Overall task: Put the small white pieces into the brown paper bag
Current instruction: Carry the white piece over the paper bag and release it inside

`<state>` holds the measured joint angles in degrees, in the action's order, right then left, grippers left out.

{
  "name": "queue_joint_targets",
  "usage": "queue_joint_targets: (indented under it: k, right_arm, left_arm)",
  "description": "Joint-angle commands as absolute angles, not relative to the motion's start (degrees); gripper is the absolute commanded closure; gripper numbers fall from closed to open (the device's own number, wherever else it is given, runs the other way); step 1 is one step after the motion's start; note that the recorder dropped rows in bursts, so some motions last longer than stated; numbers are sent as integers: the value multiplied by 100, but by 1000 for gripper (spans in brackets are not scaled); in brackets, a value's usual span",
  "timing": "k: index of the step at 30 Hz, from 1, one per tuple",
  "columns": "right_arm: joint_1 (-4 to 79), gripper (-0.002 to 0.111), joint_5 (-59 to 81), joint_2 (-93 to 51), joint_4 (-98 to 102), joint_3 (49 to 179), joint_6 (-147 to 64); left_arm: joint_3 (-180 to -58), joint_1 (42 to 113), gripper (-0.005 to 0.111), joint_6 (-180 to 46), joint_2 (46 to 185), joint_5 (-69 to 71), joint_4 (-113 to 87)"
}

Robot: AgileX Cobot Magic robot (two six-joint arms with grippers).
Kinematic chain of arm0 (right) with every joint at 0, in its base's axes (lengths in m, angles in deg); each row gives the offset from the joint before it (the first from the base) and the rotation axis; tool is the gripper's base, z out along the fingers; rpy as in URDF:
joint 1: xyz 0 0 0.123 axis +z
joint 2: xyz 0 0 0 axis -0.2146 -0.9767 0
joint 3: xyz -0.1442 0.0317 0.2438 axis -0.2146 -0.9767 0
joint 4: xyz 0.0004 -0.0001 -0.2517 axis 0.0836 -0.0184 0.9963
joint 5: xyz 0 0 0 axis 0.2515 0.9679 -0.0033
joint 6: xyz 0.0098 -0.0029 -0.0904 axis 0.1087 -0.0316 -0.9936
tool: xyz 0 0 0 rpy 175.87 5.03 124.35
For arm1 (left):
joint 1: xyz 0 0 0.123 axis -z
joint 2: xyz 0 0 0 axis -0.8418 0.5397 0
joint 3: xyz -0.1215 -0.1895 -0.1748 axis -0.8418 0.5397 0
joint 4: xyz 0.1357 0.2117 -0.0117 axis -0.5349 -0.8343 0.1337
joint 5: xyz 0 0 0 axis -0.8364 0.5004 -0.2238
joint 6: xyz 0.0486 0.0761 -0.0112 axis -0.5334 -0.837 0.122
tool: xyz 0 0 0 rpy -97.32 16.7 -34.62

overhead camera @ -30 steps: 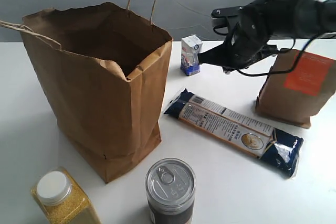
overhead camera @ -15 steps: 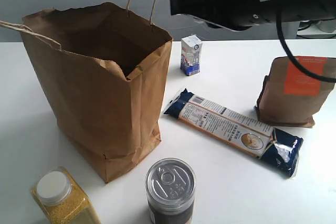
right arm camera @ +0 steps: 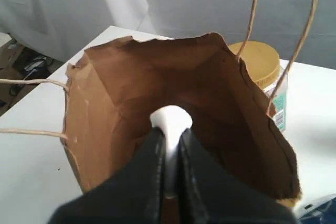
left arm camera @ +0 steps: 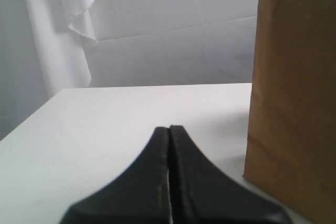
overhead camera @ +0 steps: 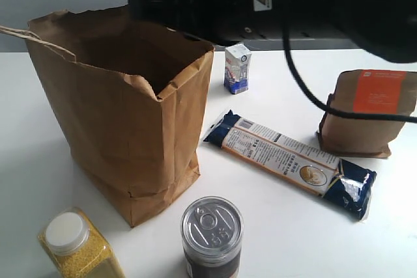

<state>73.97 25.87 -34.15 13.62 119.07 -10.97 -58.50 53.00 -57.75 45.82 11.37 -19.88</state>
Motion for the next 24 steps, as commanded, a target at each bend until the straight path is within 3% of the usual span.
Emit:
queue_joint_targets:
  k: [1, 9, 14, 18, 20, 24]
  right_arm:
    - [7486, 105, 2664, -3790, 1293, 12382, -1231]
    - [7497, 66, 2855, -4508, 1206, 13019, -1242]
    - [7497, 55, 3200, -4814, 1206, 13271, -1263]
    - [7507, 54, 3226, -4821, 1206, 13298, -1263]
    - [7506, 59, 3344, -4744, 1206, 13298, -1263]
    - [7533, 86, 3680, -4453, 1243, 13298, -1266]
  left_arm:
    - [-5830, 5345, 107, -5753, 4562, 1106, -2009]
    - [-5830, 5345, 107, -5753, 4562, 1106, -2009]
    - [-5830, 5345, 107, -5753, 4562, 1106, -2009]
    - [-5830, 5345, 107, -5753, 4562, 1106, -2009]
    - [-5830, 5345, 107, -5753, 4562, 1106, -2009]
    - [-5830, 5345, 107, -5753, 4562, 1106, -2009]
